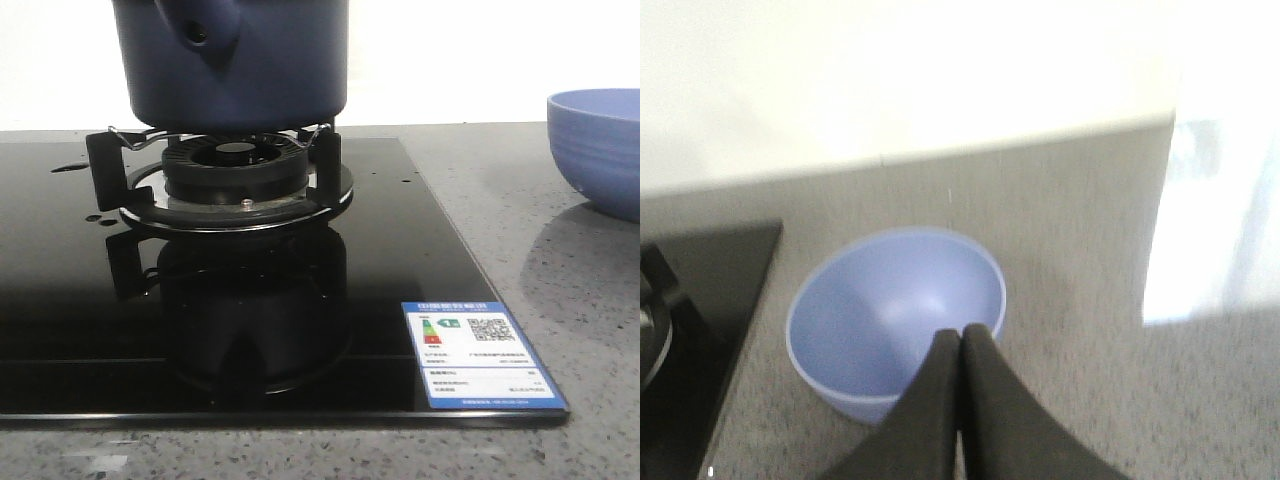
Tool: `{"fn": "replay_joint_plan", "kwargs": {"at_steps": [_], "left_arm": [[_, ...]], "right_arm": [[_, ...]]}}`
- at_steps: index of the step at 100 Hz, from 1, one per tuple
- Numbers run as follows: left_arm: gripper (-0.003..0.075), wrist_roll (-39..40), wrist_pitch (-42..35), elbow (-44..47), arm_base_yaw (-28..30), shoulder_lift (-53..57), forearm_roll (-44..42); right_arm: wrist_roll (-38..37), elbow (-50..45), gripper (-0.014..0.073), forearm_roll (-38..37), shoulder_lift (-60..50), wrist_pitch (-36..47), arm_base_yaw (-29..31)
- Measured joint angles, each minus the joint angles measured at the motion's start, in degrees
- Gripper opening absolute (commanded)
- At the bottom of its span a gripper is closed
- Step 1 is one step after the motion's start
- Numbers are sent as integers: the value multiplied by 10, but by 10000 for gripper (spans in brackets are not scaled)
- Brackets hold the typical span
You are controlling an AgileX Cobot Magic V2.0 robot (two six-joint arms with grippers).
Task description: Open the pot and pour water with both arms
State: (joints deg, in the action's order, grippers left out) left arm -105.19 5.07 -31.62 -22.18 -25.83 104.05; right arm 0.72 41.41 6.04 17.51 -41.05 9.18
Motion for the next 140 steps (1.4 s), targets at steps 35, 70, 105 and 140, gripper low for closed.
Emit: {"fn": "replay_joint_plan", "kwargs": {"at_steps": [35, 70, 105, 140], "left_arm": [[-20, 0, -4, 36, 0, 0, 0], [-20, 0, -9, 36, 0, 0, 1], [-20, 0, -9, 36, 0, 0, 1], [-20, 0, -10, 36, 0, 0, 1]], "right_arm": [[18, -99, -62, 0, -147, 38, -1], [20, -99, -62, 0, -147, 67, -1], [20, -99, -62, 1, -147, 68, -1], [20, -99, -62, 1, -147, 68, -1]]}}
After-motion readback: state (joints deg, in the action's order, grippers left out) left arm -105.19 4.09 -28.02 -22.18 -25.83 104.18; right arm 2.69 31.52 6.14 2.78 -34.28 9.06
